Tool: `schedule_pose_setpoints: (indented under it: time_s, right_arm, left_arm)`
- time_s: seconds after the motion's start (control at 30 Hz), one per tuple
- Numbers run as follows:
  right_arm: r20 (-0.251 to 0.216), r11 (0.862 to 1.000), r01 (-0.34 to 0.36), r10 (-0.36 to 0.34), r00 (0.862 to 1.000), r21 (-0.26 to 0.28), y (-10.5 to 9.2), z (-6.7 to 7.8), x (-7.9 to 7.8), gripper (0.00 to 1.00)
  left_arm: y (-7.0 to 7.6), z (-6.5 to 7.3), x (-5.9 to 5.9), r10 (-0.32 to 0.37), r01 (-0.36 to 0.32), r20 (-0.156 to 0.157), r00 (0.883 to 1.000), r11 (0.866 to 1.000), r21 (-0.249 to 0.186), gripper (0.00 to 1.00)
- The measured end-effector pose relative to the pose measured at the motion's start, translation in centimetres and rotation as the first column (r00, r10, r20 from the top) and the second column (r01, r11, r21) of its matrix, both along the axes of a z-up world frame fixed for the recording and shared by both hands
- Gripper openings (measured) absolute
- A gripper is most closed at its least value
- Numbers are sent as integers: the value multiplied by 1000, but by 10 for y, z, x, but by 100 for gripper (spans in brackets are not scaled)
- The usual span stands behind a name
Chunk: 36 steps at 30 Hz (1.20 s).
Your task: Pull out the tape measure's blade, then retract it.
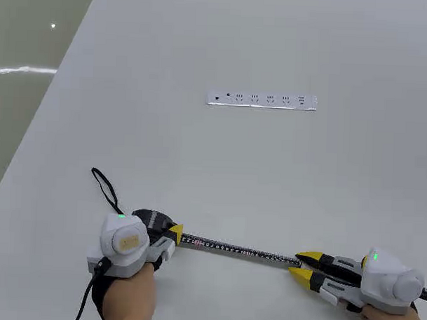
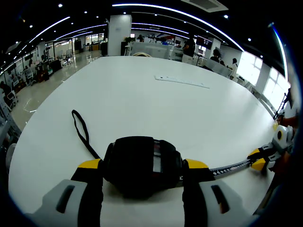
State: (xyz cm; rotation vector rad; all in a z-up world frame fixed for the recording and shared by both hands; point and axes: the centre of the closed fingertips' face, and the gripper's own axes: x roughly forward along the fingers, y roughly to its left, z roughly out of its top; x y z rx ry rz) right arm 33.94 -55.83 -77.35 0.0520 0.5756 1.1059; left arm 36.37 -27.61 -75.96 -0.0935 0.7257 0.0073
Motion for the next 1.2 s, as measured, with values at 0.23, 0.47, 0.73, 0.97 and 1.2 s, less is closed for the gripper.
schedule_pose_setpoints:
  time_s: [0.23, 0.47, 0.73, 0.97, 1.2]
  right_arm:
    - [-1, 1000, -23, 23, 1000, 14, 0, -1, -2, 16]
    - [53, 1000, -25, 25, 998, 6, 1, -2, -4, 13]
    - [70, 1000, -20, 20, 997, 7, -1, -2, -4, 12]
    - [81, 1000, -22, 21, 996, 12, -1, 0, -4, 12]
    - [106, 1000, -23, 22, 994, 7, 2, 2, -3, 11]
  left_arm:
    - [0, 0, 0, 0, 0, -2, 1000, 1000, 1, 66]
    - [0, 0, 0, -1, 1, -2, 1000, 1000, 1, 66]
    - [0, 1, 0, -4, 4, -10, 1000, 1000, 0, 65]
    - [-1, 0, 0, -6, 6, -12, 1000, 1000, -1, 65]
    - [0, -1, 0, -8, 8, -18, 1000, 1000, 0, 64]
